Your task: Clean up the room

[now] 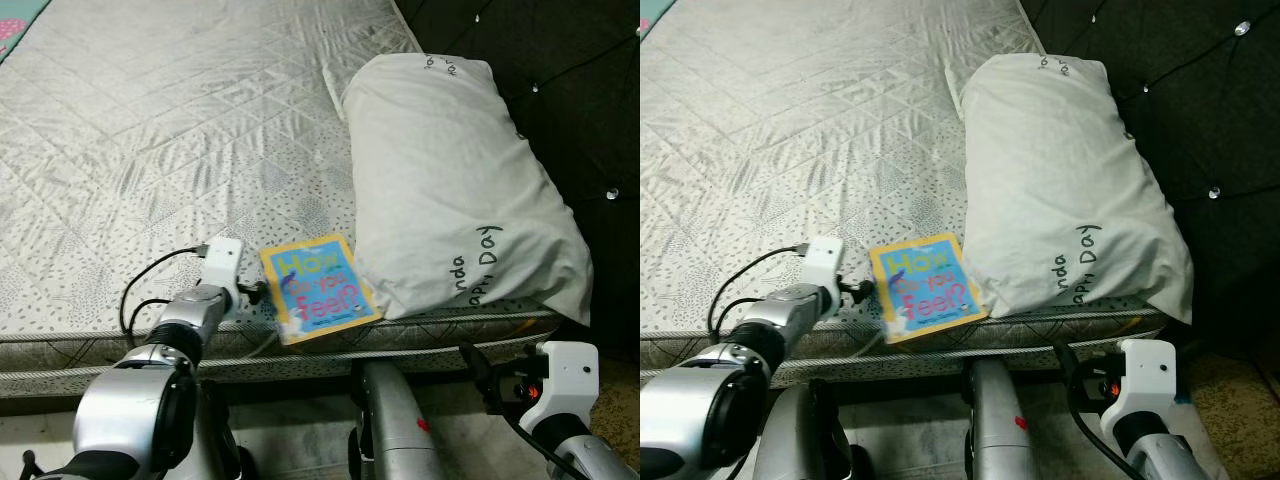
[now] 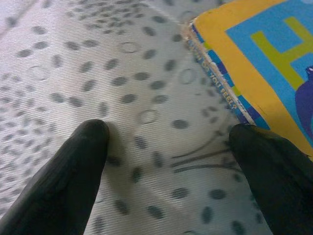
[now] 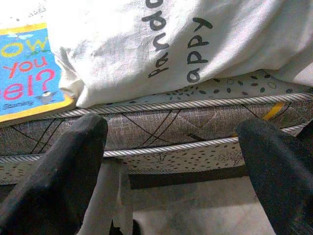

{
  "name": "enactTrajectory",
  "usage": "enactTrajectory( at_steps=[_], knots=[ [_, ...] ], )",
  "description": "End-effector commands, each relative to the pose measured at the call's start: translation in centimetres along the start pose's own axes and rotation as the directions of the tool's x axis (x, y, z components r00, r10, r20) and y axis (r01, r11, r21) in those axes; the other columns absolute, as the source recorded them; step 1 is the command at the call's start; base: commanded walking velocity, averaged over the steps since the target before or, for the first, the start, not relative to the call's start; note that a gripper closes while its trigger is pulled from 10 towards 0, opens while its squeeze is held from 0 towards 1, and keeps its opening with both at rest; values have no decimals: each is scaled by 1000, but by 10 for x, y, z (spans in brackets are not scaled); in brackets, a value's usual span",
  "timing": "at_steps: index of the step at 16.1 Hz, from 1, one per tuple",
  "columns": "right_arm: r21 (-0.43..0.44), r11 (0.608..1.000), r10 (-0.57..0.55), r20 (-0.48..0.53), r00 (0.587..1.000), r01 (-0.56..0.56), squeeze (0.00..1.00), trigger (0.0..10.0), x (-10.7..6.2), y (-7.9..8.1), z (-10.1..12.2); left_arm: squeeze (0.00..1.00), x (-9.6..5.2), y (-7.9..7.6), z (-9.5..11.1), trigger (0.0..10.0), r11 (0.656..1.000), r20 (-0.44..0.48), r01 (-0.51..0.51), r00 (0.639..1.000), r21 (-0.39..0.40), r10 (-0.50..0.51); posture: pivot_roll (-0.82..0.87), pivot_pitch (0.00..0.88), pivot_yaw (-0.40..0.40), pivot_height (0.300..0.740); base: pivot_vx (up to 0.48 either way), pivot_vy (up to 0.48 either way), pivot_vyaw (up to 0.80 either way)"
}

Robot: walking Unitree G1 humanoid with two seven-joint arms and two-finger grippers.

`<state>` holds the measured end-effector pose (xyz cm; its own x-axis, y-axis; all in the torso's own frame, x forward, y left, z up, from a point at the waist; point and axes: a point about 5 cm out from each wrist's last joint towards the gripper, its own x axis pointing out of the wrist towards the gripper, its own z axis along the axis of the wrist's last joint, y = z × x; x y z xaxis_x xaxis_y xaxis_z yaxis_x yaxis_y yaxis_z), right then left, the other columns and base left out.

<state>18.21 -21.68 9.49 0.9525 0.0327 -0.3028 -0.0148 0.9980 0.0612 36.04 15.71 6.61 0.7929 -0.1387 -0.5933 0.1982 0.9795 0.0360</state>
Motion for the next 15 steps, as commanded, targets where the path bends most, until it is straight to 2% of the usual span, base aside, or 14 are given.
enactTrajectory(
  at_steps=[1,4,6,9,12,13,14,15],
  knots=[
    [-11,1000,-18,8,1000,18,0,10000,-4,-3,3,0,1,-7,5,10000,999,4,26,1000,31,-26,-329,156,-31,541,0,0,0],
    [-7,1000,-18,7,1000,18,0,10000,-3,-3,2,0,2,-16,8,10000,997,11,60,998,49,-61,-323,154,-29,541,0,0,0],
    [-6,1000,-16,8,1000,16,0,10000,-2,-2,2,0,2,-13,6,10000,996,4,58,998,63,-58,-318,149,-28,541,0,0,0],
    [-3,1000,-13,9,1000,13,0,10000,1,-2,1,0,0,-2,3,10000,998,3,31,999,51,-32,-308,140,-23,541,0,0,0],
    [4,1000,-8,10,1000,8,0,10000,6,1,-2,0,-3,12,-10,10000,998,1,-6,1000,-63,6,-278,111,-11,541,0,0,0],
    [8,1000,-5,13,1000,5,0,10000,9,2,-2,90,-4,17,-22,10000,995,-15,-21,1000,-101,20,-265,100,-9,541,0,0,0],
    [13,1000,0,18,1000,-1,0,10000,14,4,-2,325,-6,22,-36,10000,990,-33,-30,999,-135,26,-252,90,-8,541,0,0,0],
    [16,1000,11,27,1000,-12,0,10000,19,5,-1,1000,-9,28,-52,10000,986,-51,-52,998,-157,45,-241,82,-7,541,0,0,0]
  ],
)
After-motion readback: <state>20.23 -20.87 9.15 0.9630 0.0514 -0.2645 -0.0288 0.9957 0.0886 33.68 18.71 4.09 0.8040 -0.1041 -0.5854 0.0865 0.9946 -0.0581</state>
